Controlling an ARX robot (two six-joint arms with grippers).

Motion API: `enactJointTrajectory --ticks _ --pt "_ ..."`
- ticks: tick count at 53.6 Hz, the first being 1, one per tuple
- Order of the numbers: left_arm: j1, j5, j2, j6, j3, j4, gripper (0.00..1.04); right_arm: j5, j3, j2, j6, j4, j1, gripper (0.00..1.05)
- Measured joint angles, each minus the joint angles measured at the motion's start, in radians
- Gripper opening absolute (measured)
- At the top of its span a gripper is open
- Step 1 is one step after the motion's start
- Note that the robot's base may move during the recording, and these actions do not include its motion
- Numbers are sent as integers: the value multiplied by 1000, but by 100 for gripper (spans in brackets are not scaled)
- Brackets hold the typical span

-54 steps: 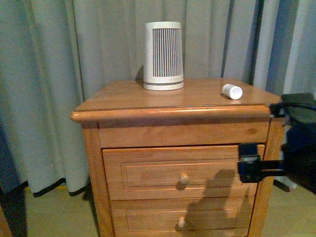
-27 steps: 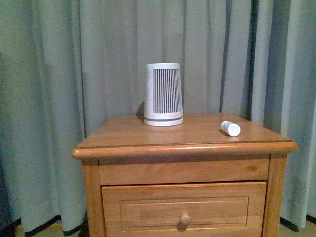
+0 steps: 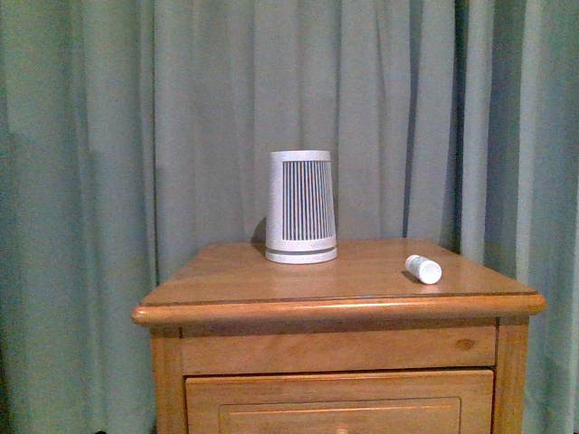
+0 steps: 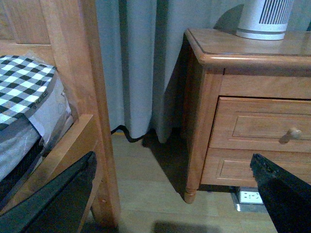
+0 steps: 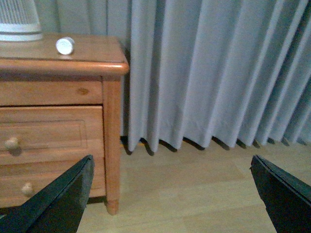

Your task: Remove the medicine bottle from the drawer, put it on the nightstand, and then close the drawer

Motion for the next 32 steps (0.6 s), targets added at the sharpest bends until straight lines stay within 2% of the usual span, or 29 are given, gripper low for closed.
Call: enactJointTrajectory --ticks 6,7,10,14,32 --pt "0 0 0 0 0 0 98 -10 0 -10 1 -5 -23 98" --pt "0 0 0 0 0 0 98 -34 0 -11 11 -10 -27 97" --pt "0 0 0 0 0 0 98 -193 0 -24 42 -51 -48 87" --pt "0 0 0 0 0 0 98 -318 0 -25 57 -56 -48 76" --pt "0 0 0 0 0 0 98 -334 0 -28 76 -57 -52 21"
